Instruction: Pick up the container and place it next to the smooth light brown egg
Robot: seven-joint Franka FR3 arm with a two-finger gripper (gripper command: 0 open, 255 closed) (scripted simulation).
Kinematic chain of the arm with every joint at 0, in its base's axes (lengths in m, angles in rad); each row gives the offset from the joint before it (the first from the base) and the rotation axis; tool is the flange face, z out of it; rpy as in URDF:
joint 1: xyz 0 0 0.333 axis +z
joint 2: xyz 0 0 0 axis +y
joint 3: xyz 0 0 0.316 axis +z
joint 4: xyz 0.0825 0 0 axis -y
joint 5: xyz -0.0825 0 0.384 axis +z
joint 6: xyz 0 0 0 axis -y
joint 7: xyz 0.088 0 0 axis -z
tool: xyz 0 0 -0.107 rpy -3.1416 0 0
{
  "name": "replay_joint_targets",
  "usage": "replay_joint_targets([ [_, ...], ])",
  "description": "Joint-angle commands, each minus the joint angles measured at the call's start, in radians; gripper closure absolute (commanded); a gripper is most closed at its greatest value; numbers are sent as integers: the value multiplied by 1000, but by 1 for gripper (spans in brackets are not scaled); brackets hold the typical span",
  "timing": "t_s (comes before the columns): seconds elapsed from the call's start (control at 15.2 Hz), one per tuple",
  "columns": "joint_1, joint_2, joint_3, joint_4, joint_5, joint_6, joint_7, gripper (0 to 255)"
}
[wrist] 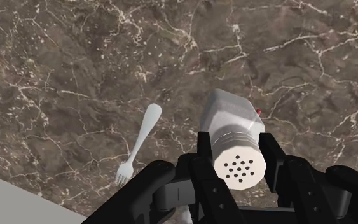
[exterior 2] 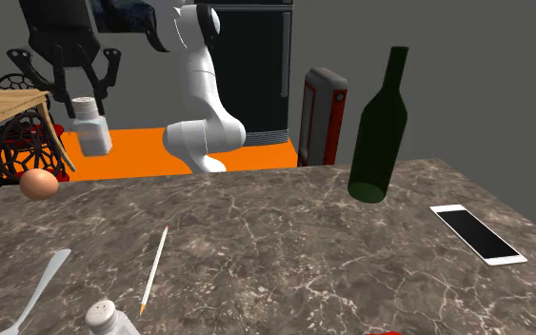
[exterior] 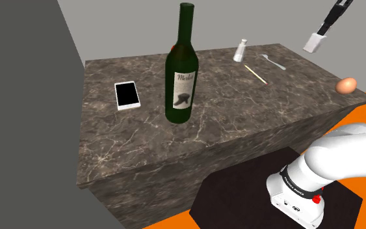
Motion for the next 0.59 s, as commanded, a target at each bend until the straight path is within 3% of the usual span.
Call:
replay_joint_targets([
  [0.0,-9,0,-41,13,-21,-5,-50,255],
  [0.53,-31,40,-220,98,-89,-9,-255,255],
])
